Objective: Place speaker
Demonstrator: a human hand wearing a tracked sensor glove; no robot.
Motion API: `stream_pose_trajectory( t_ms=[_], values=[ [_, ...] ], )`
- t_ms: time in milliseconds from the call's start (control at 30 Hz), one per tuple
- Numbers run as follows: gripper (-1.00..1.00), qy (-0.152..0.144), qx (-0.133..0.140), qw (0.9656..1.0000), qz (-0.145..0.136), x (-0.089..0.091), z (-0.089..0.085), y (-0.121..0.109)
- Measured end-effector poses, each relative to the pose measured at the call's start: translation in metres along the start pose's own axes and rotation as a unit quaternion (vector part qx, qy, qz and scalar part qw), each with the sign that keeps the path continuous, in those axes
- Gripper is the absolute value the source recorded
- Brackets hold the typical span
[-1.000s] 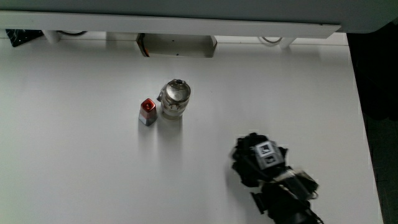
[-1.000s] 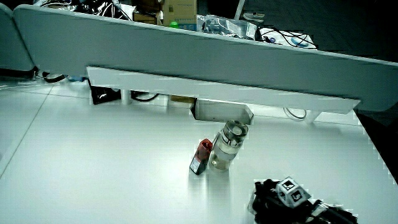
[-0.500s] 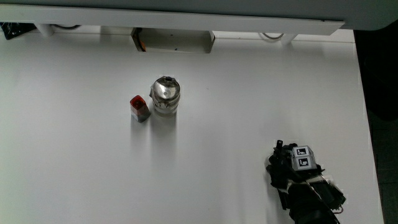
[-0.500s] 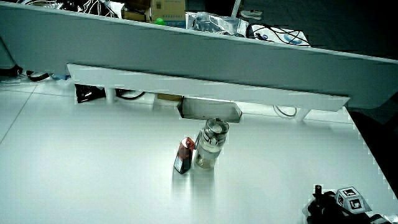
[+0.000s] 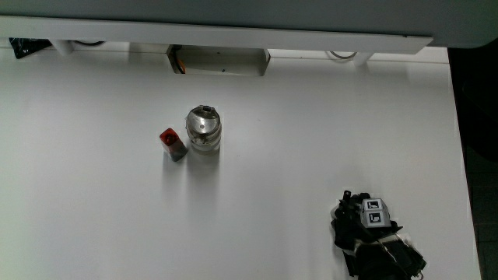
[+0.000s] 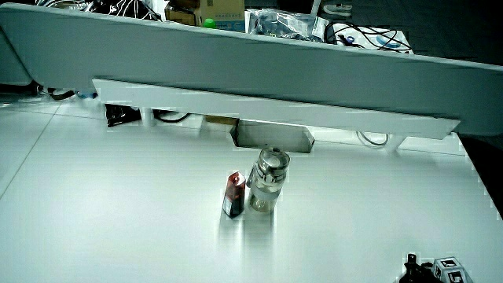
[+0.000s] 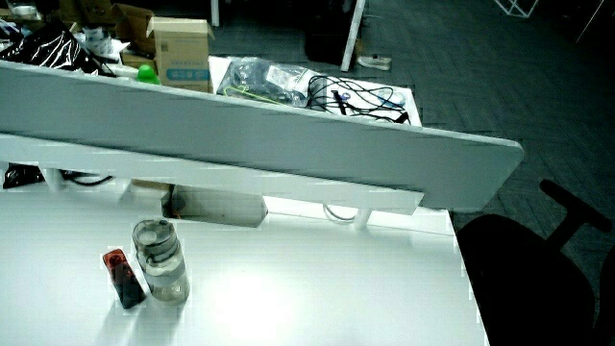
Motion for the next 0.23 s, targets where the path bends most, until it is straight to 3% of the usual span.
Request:
stream_pose_trajectory(
  t_ms=[233],
  values=[
    [-1.00,0.057,0.007,0.9983,-0.006,0.007,-0.043,-0.022]
  ],
)
